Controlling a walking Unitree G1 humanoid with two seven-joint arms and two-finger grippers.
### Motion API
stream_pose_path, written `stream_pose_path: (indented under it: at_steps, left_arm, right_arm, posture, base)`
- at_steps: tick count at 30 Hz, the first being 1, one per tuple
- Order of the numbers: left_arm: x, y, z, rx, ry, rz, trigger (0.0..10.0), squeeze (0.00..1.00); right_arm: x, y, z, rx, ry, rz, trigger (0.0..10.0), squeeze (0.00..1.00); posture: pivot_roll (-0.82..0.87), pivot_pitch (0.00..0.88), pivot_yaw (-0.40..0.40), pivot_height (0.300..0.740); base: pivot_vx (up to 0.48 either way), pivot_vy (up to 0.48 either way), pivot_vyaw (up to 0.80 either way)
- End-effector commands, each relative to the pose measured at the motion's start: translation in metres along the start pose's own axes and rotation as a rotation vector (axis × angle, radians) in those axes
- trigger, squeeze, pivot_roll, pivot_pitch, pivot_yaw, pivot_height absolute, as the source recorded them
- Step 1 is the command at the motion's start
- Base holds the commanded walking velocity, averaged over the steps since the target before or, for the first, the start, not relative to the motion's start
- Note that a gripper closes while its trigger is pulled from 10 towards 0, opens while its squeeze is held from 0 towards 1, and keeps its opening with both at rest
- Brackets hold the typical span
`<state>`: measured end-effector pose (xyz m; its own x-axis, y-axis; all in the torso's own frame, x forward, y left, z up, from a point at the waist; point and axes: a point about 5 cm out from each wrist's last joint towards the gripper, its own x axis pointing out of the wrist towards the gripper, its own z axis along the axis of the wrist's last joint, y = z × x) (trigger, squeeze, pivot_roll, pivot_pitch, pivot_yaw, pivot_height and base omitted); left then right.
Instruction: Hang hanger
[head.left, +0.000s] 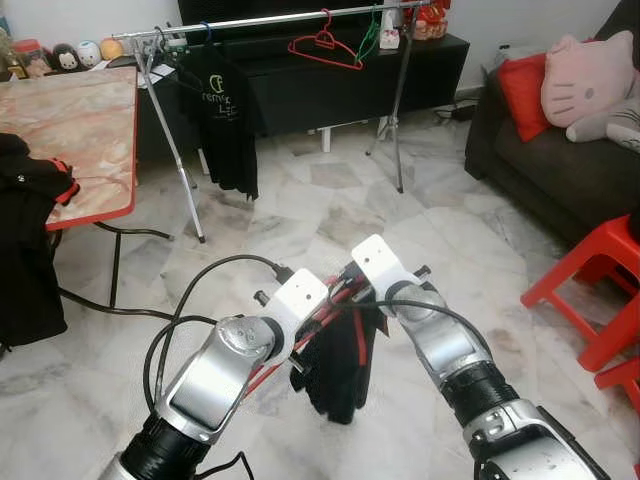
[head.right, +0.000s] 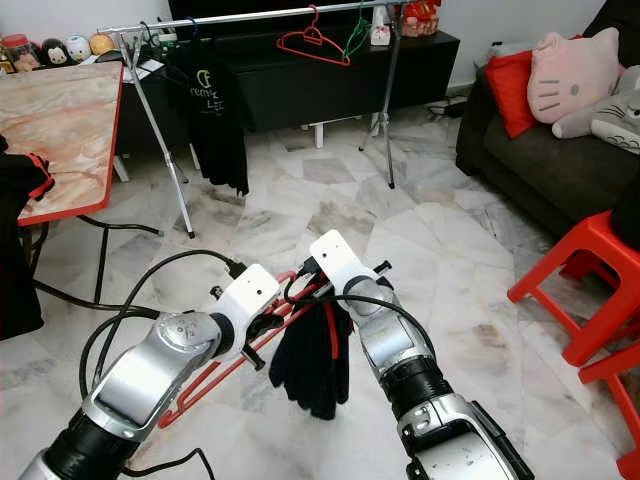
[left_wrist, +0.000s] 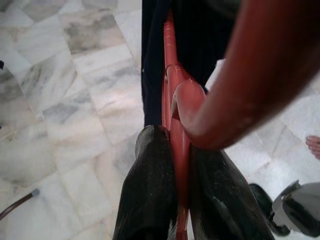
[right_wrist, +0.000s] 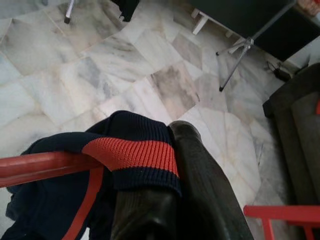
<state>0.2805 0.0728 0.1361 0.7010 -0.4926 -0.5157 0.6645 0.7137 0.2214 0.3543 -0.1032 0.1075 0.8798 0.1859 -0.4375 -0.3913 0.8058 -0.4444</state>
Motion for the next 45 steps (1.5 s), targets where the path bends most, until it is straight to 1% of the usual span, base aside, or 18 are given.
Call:
stream_pose_path:
  at_steps: [1, 5, 8, 13, 16, 20, 24, 31, 32, 33, 34, 38, 39, 40, 41, 43, 44, 45]
  left_arm:
    - [0.000, 0.004, 0.004, 0.012, -0.008, 0.023, 10.0, 0.00]
    - [0.002, 0.001, 0.003, 0.014, 0.010, 0.009, 10.0, 0.00]
    - [0.004, -0.003, -0.003, 0.041, 0.060, -0.011, 10.0, 0.00]
    - [0.006, -0.007, -0.006, 0.030, 0.080, -0.030, 10.0, 0.00]
    - [0.007, -0.012, -0.010, 0.046, 0.104, -0.060, 10.0, 0.00]
    - [0.009, -0.010, -0.009, 0.034, 0.086, -0.021, 10.0, 0.00]
    - [0.012, 0.000, -0.007, -0.002, 0.061, 0.082, 10.0, 0.00]
    - [0.013, 0.005, 0.000, -0.041, 0.004, 0.130, 10.0, 0.00]
    - [0.014, 0.008, 0.003, -0.067, -0.019, 0.162, 10.0, 0.00]
    - [0.014, 0.009, 0.003, -0.074, -0.025, 0.172, 10.0, 0.00]
    - [0.014, 0.011, 0.004, -0.090, -0.037, 0.195, 10.0, 0.00]
    - [0.015, 0.010, 0.004, -0.104, -0.038, 0.186, 10.0, 0.00]
    - [0.015, 0.009, 0.003, -0.108, -0.037, 0.176, 10.0, 0.00]
    - [0.016, 0.006, 0.002, -0.102, -0.037, 0.165, 10.0, 0.00]
    - [0.016, 0.006, 0.002, -0.102, -0.037, 0.165, 10.0, 0.00]
    - [0.017, 0.004, 0.002, -0.105, -0.041, 0.157, 10.0, 0.00]
    - [0.017, 0.003, 0.002, -0.105, -0.044, 0.149, 10.0, 0.00]
    - [0.017, 0.003, 0.002, -0.105, -0.044, 0.149, 10.0, 0.00]
  right_arm:
    - [-0.004, 0.004, 0.025, -0.038, -0.091, 0.036, 10.0, 0.00]
    - [-0.005, 0.005, 0.029, -0.026, -0.100, 0.026, 10.0, 0.00]
    - [-0.007, 0.004, 0.035, -0.022, -0.114, 0.019, 10.0, 0.00]
    - [-0.009, 0.002, 0.038, -0.024, -0.121, 0.016, 10.0, 0.00]
    - [-0.011, 0.001, 0.041, -0.029, -0.129, 0.016, 10.0, 0.00]
    - [-0.013, 0.000, 0.041, -0.043, -0.124, 0.015, 10.0, 0.00]
    - [-0.016, 0.003, 0.041, -0.037, -0.120, 0.024, 10.0, 0.00]
    - [-0.018, 0.009, 0.035, -0.025, -0.094, 0.038, 10.0, 0.00]
    - [-0.019, 0.009, 0.033, -0.009, -0.083, 0.024, 10.0, 0.00]
    - [-0.019, 0.009, 0.032, -0.004, -0.081, 0.018, 10.0, 0.00]
    - [-0.019, 0.006, 0.031, 0.020, -0.076, -0.022, 10.0, 0.00]
    - [-0.020, -0.002, 0.027, 0.077, -0.070, -0.101, 10.0, 0.00]
    - [-0.020, -0.008, 0.025, 0.179, -0.068, -0.152, 10.0, 0.00]
    - [-0.020, -0.010, 0.024, 0.273, -0.060, -0.167, 10.0, 0.00]
    - [-0.020, -0.010, 0.024, 0.273, -0.060, -0.167, 10.0, 0.00]
    - [-0.021, -0.012, 0.020, 0.368, -0.050, -0.188, 10.0, 0.00]
    - [-0.020, -0.012, 0.019, 0.388, -0.042, -0.188, 10.0, 0.00]
    - [-0.020, -0.012, 0.019, 0.388, -0.042, -0.188, 10.0, 0.00]
  posture:
    - [0.04, 0.000, -0.030, 0.740]
    - [0.04, 0.000, -0.030, 0.740]
    - [0.04, 0.000, -0.030, 0.740]
    - [0.04, 0.000, -0.030, 0.740]
    - [0.04, 0.000, -0.030, 0.740]
    - [0.03, 0.000, -0.028, 0.740]
    - [0.03, 0.000, -0.031, 0.740]
    - [0.03, 0.000, -0.034, 0.740]
    - [0.03, 0.000, -0.035, 0.740]
    - [0.03, 0.000, -0.035, 0.740]
    - [0.03, 0.000, -0.035, 0.740]
    - [0.03, 0.000, -0.037, 0.740]
    - [0.03, 0.000, -0.037, 0.740]
    - [0.03, 0.000, -0.037, 0.740]
    - [0.03, 0.000, -0.037, 0.740]
    - [0.03, 0.000, -0.037, 0.740]
    - [0.03, 0.000, -0.037, 0.740]
    - [0.03, 0.000, -0.037, 0.740]
  base:
    - [0.000, 0.000, 0.00]
    - [0.000, 0.000, 0.00]
    - [0.000, 0.000, 0.00]
    - [0.000, 0.000, 0.00]
    - [0.000, 0.000, 0.00]
    - [0.000, 0.000, 0.00]
    - [0.000, 0.000, 0.00]
    - [0.000, 0.000, 0.00]
    - [0.000, 0.000, 0.00]
    - [0.000, 0.000, 0.00]
    - [0.000, 0.000, 0.00]
    - [0.000, 0.000, 0.00]
    - [0.000, 0.000, 0.00]
    - [0.000, 0.000, 0.00]
    - [0.000, 0.000, 0.00]
    - [0.000, 0.000, 0.00]
    - [0.000, 0.000, 0.00]
    - [0.000, 0.000, 0.00]
